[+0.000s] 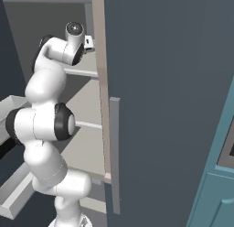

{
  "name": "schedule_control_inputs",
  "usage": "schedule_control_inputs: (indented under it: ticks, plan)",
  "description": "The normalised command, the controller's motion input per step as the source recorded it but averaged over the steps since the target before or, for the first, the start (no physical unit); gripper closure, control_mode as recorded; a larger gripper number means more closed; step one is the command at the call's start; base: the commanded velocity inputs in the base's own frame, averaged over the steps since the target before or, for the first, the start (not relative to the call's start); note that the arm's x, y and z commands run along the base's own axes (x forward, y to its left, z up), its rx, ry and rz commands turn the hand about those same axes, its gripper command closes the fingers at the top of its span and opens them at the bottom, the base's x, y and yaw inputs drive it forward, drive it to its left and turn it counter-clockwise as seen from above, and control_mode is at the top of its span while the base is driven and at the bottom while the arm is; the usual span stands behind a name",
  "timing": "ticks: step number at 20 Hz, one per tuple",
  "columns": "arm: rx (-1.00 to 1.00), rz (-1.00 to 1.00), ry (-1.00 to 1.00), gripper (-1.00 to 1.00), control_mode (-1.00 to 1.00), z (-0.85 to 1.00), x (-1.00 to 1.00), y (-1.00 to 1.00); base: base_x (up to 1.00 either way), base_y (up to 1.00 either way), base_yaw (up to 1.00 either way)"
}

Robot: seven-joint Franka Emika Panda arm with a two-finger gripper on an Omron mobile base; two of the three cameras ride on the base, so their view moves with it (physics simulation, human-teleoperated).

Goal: Take the steak, mango, and lime from the freezer and place them in the bowl on the counter.

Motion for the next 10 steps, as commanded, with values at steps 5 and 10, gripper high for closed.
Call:
schedule_control_inputs:
  ticks: [5,10]
  plan:
    - [0.00,0.00,0.00,-1.00,-1.00,-0.09,0.28,0.11,0.00,0.00,0.00]
    - [0.00,0.00,0.00,-1.00,-1.00,0.00,0.02,0.01,0.00,0.00,0.00]
